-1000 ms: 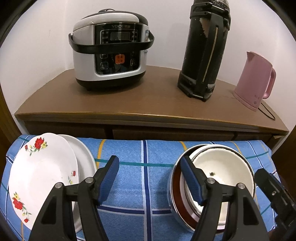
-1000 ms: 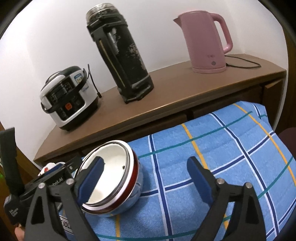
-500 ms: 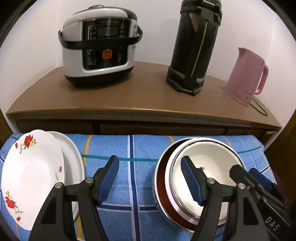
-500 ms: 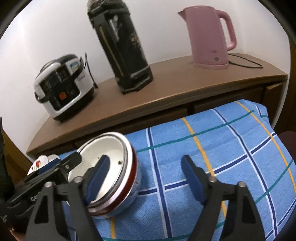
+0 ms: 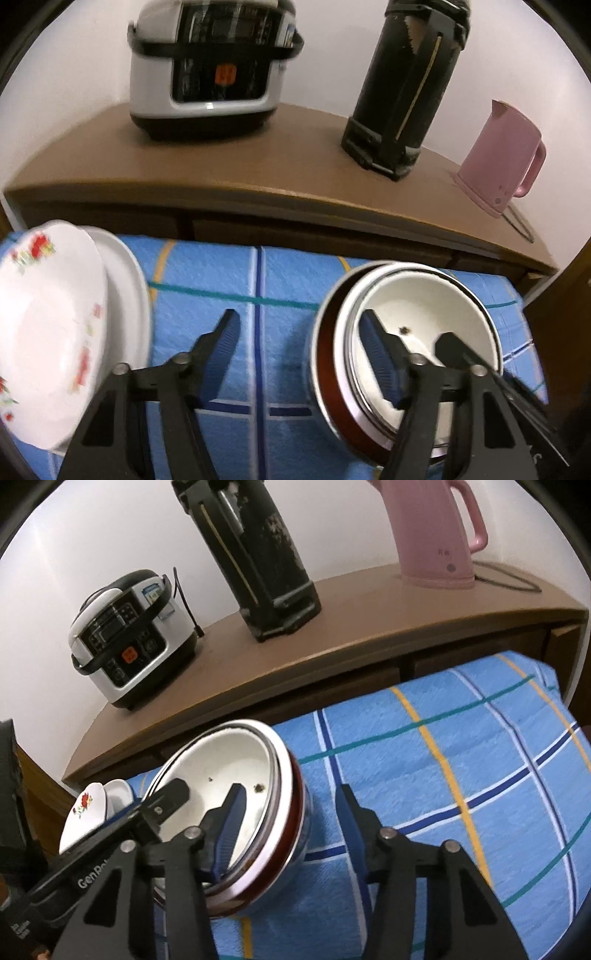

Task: Organize plates and bowls
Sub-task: 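Grasp the nested bowl stack rim with both grippers, then lift and carry the bowl stack with both grippers toward the red-flower plate stack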

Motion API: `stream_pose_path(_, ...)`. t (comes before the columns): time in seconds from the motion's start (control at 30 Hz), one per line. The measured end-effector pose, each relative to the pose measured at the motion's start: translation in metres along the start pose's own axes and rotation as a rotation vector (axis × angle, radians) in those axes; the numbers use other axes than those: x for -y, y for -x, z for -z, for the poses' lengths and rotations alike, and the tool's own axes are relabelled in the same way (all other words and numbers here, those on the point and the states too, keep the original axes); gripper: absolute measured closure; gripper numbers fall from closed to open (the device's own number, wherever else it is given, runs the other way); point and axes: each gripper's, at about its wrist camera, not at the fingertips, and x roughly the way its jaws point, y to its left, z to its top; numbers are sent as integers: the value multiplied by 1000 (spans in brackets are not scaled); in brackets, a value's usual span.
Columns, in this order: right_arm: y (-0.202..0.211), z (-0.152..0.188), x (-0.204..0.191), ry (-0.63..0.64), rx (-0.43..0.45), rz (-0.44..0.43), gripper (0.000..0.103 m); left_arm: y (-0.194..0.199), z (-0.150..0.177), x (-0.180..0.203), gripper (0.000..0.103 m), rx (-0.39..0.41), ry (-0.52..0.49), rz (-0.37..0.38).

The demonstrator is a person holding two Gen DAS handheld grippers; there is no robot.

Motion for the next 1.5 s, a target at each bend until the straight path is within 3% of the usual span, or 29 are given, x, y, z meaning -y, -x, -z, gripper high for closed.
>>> stream_pose_path(0.1, -6, 2, -3, -1, -28, -12, 67, -8, 3, 1, 69, -55, 24, 68)
stream_pose_path(0.6, -4, 2, -6, 12, -28, 36, 73, -2, 5, 11, 73, -10, 2, 36)
stream_pose_path(0.83, 4, 4, 1, -4, -33, 69, 75, -2, 9, 19, 73, -36, -9, 47)
stream_pose_path(1.13, 38, 12, 18, 16, -39, 98, 77, 19, 23, 41, 73, -38, -28, 89)
stream_pose_path(1.5, 71, 34, 44, 1, -54, 119, 77, 42, 47, 69, 73, -52, -77, 87)
